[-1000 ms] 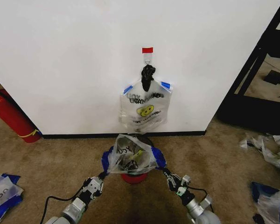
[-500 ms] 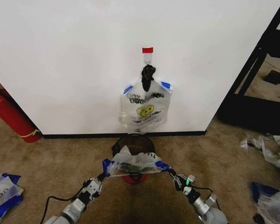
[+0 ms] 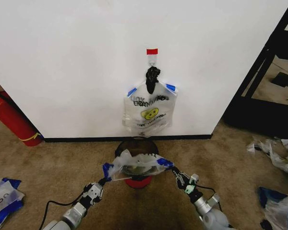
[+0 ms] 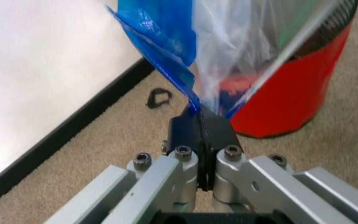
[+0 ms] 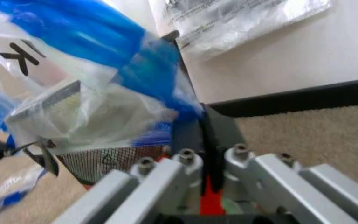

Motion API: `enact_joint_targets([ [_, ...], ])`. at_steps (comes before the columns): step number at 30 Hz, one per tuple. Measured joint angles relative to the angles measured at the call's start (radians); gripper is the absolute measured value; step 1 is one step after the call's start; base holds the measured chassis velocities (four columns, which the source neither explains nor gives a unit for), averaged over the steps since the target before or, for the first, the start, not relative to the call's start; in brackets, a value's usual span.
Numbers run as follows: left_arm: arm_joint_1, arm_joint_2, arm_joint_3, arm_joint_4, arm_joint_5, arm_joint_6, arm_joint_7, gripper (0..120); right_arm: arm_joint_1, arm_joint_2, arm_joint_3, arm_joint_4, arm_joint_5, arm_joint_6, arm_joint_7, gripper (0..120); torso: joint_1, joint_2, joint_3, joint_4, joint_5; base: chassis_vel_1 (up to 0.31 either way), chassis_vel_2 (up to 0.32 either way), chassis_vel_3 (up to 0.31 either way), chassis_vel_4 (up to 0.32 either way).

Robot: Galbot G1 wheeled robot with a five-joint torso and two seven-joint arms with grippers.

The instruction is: Pick up the garbage bag from the wall and place it over the trash bin.

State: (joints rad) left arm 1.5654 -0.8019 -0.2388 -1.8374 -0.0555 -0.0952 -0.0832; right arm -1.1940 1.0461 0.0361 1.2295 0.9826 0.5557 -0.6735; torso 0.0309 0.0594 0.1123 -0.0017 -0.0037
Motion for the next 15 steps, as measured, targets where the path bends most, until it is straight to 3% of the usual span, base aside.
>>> enact_joint_targets([
  [3,0.004,0.000,-0.003,-0.020,-0.010,-0.011,0.000,0,-0.012,-0.013,0.013,0.015,0.001,-0.008,-0.027,11,0.000,0.000,0.000,0.0000,-0.0001,0.000,0.000,0.000,0.000],
  [9,0.033,0.006,-0.018,-0.075,-0.019,-0.032,0.014,22,-0.021,-0.056,0.051,0.042,-0.002,-0.011,-0.104,33,0.000,0.000,0.000,0.0001,0.0002,0.000,0.000,0.000,0.000],
  [15,0.095,0.026,-0.073,-0.096,0.082,-0.079,0.073,47,-0.026,-0.133,0.139,0.037,-0.056,-0.025,-0.283,57,0.000,0.000,0.000,0.0007,0.0001,0.000,0.000,0.000,0.000],
])
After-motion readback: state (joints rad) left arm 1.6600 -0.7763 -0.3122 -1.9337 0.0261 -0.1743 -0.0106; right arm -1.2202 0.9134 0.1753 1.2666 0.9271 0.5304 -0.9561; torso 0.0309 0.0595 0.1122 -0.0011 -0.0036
